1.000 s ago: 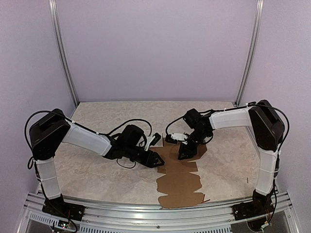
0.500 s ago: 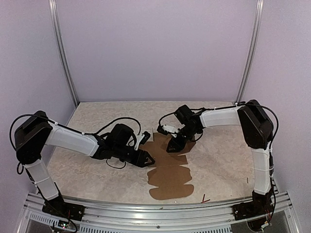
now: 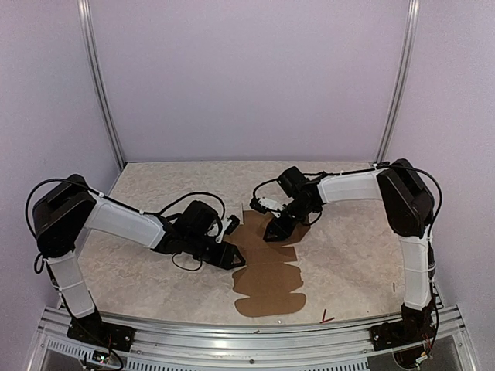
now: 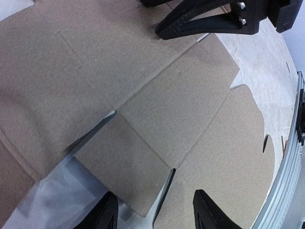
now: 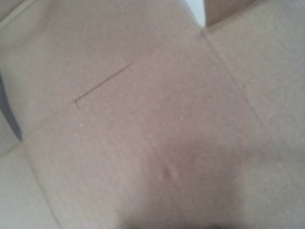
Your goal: Fold the paper box
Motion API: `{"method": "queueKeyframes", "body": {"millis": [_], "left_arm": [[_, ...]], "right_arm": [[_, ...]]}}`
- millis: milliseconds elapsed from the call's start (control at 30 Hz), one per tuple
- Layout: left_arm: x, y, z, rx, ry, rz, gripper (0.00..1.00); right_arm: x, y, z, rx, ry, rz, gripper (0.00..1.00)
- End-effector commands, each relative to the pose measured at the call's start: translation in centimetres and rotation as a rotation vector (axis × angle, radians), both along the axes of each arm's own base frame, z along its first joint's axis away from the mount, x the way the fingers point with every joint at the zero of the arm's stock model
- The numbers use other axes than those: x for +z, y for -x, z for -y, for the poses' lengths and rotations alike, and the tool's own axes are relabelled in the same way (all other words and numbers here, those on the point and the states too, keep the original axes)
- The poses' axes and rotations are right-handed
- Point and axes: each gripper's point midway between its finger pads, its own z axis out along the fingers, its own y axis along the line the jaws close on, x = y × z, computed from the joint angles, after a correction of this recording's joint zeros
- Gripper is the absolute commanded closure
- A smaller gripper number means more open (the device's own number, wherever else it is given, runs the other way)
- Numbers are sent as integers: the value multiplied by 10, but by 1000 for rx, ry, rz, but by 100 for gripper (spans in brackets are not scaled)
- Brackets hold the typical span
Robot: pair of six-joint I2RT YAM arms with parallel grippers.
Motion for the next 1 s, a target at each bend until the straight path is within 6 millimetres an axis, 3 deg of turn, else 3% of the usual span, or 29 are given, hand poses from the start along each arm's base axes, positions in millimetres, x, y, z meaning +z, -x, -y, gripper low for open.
{"method": "queueKeyframes", "body": {"millis": [0, 300, 800, 967], "left_arm": [[6, -4, 18, -50, 41, 8, 48], [28, -5, 39, -117, 124, 37, 51], [0, -9, 63, -182, 94, 8, 51], [3, -11, 67, -191, 105, 29, 51]], "right_arm": [[-75, 43, 31, -24, 167, -208, 62], [-85, 56, 31, -29, 155, -281, 64], [-93, 64, 34, -40, 134, -350, 66], [-96, 68, 35, -38, 125, -378, 66]]}}
